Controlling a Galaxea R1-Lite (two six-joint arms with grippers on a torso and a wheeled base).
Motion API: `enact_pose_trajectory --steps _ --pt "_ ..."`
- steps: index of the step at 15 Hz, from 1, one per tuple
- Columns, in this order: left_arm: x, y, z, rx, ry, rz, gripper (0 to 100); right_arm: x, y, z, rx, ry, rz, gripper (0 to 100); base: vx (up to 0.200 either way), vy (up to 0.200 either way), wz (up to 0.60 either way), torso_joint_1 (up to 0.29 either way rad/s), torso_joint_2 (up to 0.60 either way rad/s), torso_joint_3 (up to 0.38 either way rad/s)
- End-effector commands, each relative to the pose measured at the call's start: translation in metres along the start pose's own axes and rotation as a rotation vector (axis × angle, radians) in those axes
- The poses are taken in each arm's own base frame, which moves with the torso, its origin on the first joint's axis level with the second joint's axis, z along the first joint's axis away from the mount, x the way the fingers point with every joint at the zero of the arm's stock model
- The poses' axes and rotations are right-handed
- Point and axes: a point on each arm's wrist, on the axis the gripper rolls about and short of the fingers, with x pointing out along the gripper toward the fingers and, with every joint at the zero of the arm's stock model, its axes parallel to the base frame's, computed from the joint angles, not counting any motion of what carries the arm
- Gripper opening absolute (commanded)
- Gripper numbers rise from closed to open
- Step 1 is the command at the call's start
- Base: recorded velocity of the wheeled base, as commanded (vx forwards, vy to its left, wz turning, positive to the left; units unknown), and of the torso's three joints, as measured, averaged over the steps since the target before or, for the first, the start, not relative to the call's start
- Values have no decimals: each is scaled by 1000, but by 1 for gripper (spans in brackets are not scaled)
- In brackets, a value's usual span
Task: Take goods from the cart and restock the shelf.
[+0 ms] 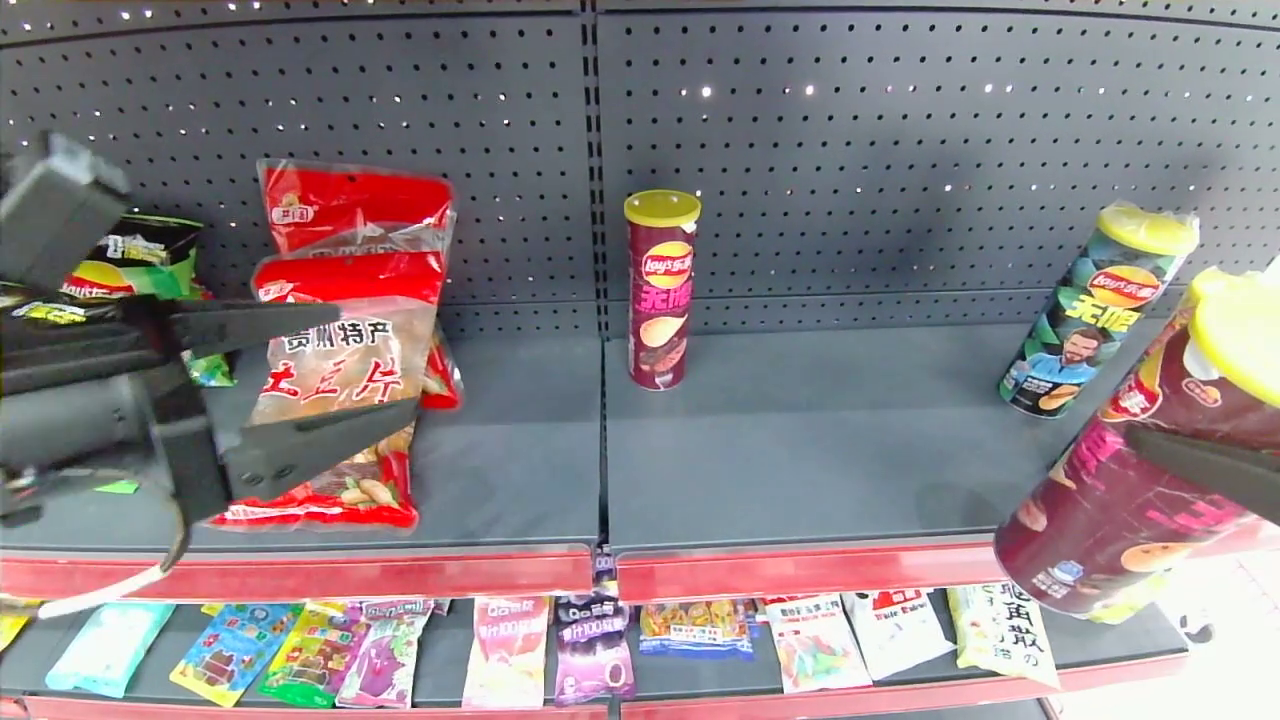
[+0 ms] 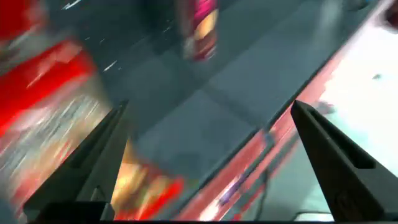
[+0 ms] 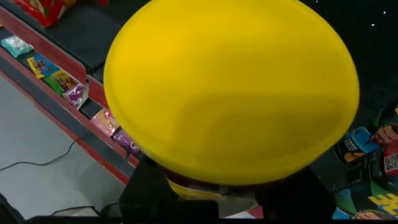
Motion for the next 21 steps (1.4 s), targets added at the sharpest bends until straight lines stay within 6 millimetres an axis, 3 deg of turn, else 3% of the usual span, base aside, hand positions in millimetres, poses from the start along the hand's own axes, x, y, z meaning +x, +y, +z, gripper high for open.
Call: enact_pose_trajectory --steps 1,13,21 --pt "81 22 2 -58 57 -134 100 1 0 0 2 2 0 0 0 0 0 0 0 0" --pt "160 54 6 -27 -11 -175 100 0 0 -1 1 12 -28 0 0 0 0 0 0 0" --pt "200 67 13 2 -67 -231 100 -1 0 -1 0 14 -45 0 0 0 0 0 0 0"
